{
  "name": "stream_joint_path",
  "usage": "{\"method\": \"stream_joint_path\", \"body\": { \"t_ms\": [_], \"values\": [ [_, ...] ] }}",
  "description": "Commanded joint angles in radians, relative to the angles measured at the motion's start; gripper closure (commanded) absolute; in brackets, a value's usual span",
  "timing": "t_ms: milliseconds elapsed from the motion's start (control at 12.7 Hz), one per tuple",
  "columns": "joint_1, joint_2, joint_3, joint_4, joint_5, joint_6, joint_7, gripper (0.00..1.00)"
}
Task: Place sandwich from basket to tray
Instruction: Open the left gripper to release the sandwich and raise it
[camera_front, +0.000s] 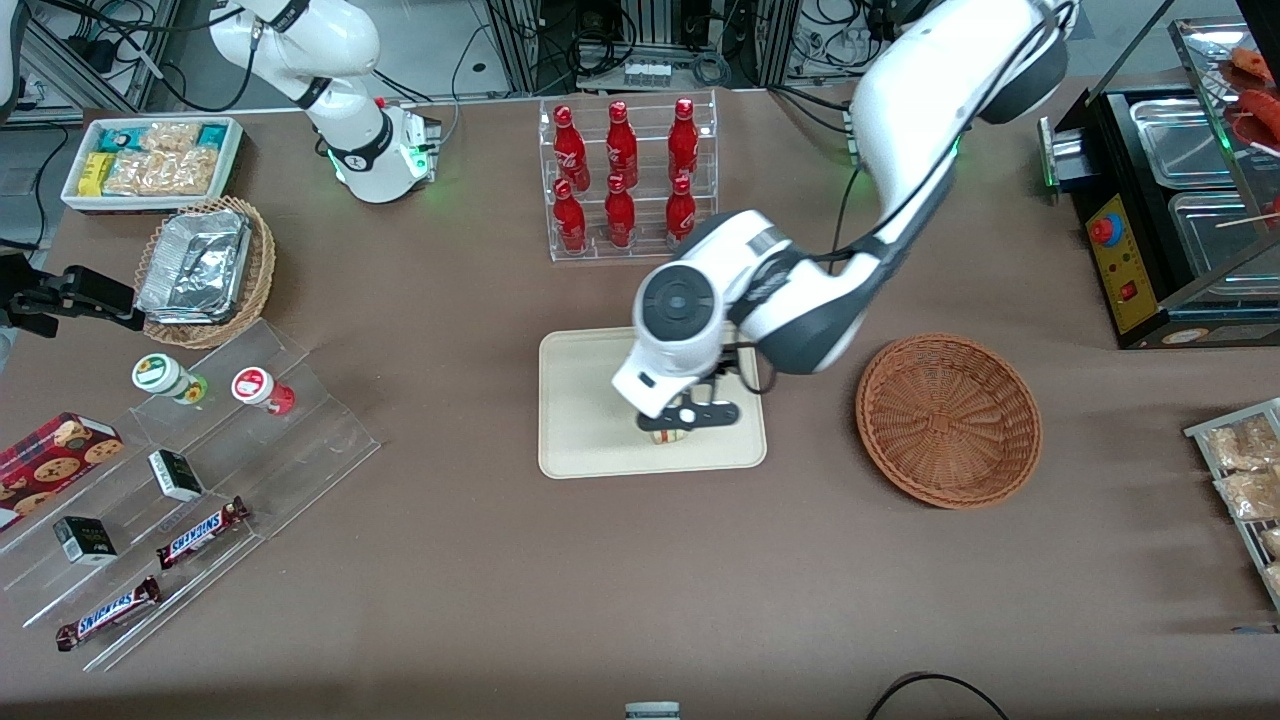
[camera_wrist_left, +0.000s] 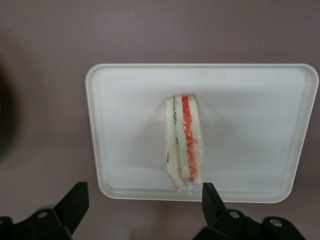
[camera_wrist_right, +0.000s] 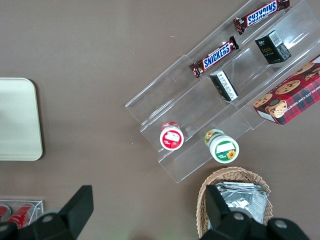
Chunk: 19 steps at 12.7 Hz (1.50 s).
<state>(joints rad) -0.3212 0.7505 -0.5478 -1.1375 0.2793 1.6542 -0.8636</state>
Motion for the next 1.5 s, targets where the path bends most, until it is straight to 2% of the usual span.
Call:
{"method": "stream_joint_path", "body": {
  "t_ms": [0,315,709,866,945,1102,1417],
  "values": [
    [0.063,-0.080,0.006,-0.021,-0.025,-0.109,0.040,0.00],
    [0.238,-0.207,-0.015,-0.138,-0.046,-0.133,0.181,0.00],
    [0.263,-0.238,-0.014,-0.151,-0.045,-0.143,0.186,0.00],
    [0.312,-0.317,-0.009,-0.249,-0.051,-0.131,0.239,0.00],
    [0.320,-0.362,0.015,-0.295,-0.081,-0.129,0.300,0.00],
    [0.294,-0.428,0.125,-0.347,-0.155,-0.131,0.392,0.00],
    [0.277,-0.522,0.270,-0.407,-0.215,-0.163,0.596,0.00]
  ]
}}
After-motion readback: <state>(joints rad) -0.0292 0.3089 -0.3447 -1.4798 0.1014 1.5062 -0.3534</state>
